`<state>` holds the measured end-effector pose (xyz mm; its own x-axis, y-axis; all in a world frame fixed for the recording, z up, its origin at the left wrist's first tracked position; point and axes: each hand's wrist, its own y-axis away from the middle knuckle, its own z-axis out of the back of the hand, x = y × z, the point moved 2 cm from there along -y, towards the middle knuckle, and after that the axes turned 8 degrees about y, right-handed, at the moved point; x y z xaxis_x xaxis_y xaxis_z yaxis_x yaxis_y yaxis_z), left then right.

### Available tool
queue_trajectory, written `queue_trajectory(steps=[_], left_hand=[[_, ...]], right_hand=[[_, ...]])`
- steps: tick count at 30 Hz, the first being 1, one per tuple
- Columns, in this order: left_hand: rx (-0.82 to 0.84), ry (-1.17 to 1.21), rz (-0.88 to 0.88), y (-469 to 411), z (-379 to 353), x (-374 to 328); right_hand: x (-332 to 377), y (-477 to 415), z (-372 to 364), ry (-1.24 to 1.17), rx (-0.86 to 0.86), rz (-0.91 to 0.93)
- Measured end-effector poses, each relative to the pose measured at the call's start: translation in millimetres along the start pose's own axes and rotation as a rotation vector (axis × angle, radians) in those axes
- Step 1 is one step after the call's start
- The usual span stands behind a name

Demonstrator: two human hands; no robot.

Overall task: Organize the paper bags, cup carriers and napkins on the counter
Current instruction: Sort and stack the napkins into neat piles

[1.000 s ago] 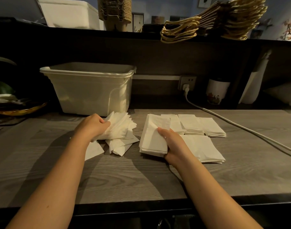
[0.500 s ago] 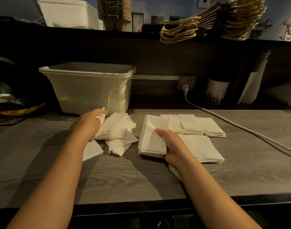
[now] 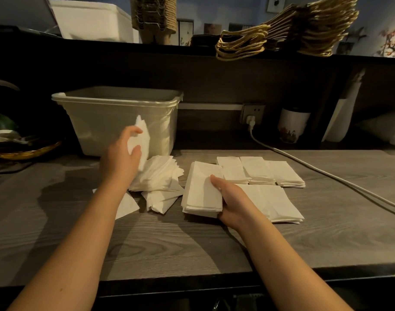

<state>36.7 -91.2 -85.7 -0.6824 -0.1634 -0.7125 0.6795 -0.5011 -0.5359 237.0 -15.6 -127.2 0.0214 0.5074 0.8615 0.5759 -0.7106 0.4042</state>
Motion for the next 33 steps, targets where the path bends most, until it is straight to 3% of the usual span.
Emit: queue_trajectory(steps=[4,7,11,16,22,33], left_hand=[[0.158,0.181,-0.132,28.6,-20.4,-34.7],[0.246,0.185,-0.209,45.4,-31.2,-46.7],[0.221,0.053,-0.322,49.6,-34.1,-49.4],[0.111,0.002,-0.226,45.2,-27.8,-45.1],[0.152,-0.081,-0.212,38.0,-27.5,-36.5],[0.315,-0.178,-0.563,68.0,-51.6,-61.2]], right_hand=[[-0.7,0.8,-1.0,0.018,0.006,0.004],[-1.8,-0.7,-1.0,0.063,0.013,0.013],[-2.0,-3.3,-0.3,0.021,0.0,0.025],[-1.3,-4.5,1.2,-0.099,-0.025,0.024],[-1.7,-5.6,1.3,-0.073,-0.019,-0.012],[-5.6,-16.1,1.8,-0.062,0.003,0.063]])
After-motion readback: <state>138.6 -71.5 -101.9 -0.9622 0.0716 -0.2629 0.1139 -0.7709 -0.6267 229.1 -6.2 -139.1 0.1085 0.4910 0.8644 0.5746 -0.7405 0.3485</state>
